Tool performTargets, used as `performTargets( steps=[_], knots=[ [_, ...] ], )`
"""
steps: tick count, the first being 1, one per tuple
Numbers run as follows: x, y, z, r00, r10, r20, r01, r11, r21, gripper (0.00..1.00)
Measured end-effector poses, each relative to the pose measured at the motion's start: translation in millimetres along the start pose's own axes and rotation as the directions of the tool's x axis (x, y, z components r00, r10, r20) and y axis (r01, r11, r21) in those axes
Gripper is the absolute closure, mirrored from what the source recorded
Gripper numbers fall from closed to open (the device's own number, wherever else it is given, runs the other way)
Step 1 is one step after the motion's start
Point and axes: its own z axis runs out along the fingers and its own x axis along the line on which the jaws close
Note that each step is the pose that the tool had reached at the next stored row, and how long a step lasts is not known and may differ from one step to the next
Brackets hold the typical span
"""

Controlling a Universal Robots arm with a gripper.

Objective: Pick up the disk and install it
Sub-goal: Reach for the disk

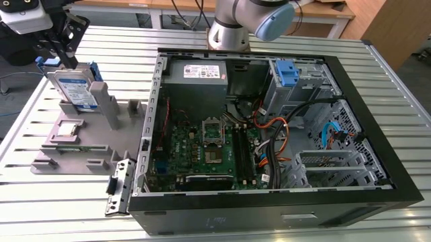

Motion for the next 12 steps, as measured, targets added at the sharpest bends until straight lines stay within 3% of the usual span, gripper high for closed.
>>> performTargets(
  steps=[3,6,12],
  knots=[
    [0.0,0.1,0.0,1.0,0.0,-0.0003,0.0,1.0,0.0001,0.9],
    [0.1,0.2,0.1,1.0,0.001,-0.009,-0.001,1.0,0.0007,0.9],
    [0.0,0.1,0.1,0.9999,0.001,-0.0105,-0.001,1.0,0.0009,0.9]
  ],
)
